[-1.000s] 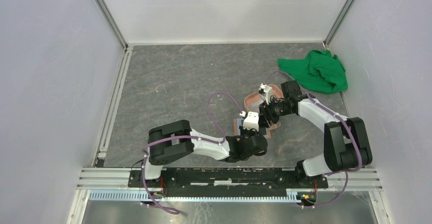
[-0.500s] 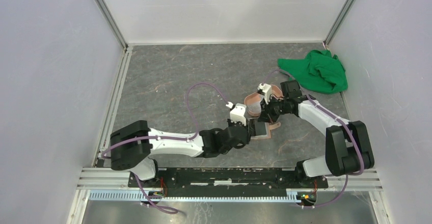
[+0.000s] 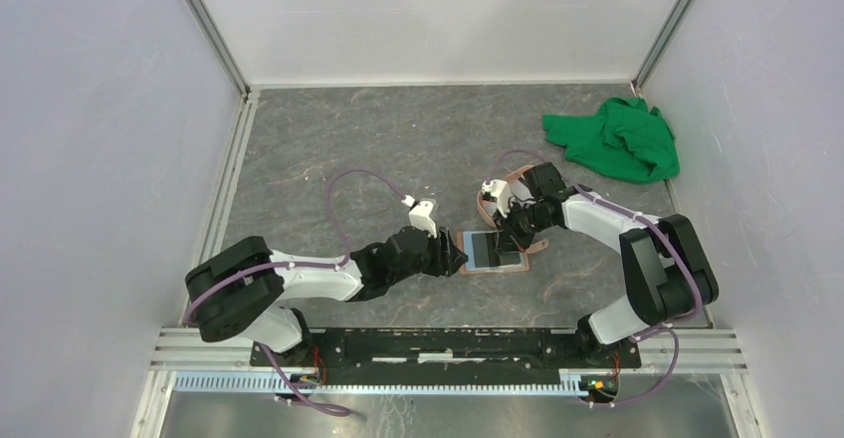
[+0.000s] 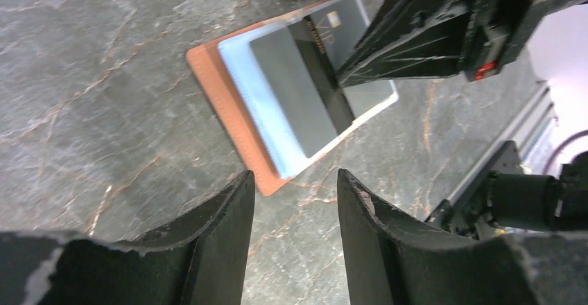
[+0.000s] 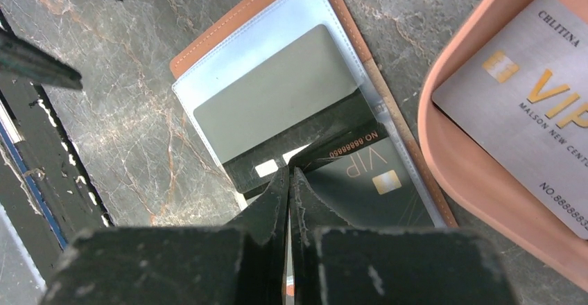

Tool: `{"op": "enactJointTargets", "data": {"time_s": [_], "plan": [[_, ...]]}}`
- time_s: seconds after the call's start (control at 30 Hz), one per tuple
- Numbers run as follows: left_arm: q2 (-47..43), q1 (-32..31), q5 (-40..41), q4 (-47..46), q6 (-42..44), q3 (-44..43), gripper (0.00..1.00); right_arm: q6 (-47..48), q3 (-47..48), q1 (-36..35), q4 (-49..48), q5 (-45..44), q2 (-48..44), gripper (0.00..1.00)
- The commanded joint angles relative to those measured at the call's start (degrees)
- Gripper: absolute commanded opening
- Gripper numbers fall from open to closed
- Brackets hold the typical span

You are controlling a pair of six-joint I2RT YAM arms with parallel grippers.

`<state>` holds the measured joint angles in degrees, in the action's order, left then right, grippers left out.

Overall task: Put the credit cards into the card holder
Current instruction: Insert the credit card into the card holder.

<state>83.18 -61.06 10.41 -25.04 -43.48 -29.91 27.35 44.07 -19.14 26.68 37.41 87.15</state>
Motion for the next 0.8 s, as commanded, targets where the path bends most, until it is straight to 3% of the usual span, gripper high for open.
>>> {"op": "enactJointTargets", "data": {"time_s": [0.0,0.33,0.57,0.77], "plan": [[2.08,1.23,-6.33,-8.45,-2.96,0.11,0.55,1.05,1.54,-1.07,-0.39,-1.84,1.65,0.03],[9.87,2.76,-9.95,-10.52,-5.11,-1.38,0.53,-0.45,2.41,-2.22,-1.97,-1.53,3.99,0.04],[10.43,3.24,-10.15,-11.82,-5.38,-0.73,0.53,-1.17,3.5,-3.3,-3.06,2.04,4.95,0.06],[9.42,3.59,-10.15,-12.25,-5.99,0.34,0.53,1.99,3.22,-3.31,-2.64,1.52,0.19,0.1]]}}
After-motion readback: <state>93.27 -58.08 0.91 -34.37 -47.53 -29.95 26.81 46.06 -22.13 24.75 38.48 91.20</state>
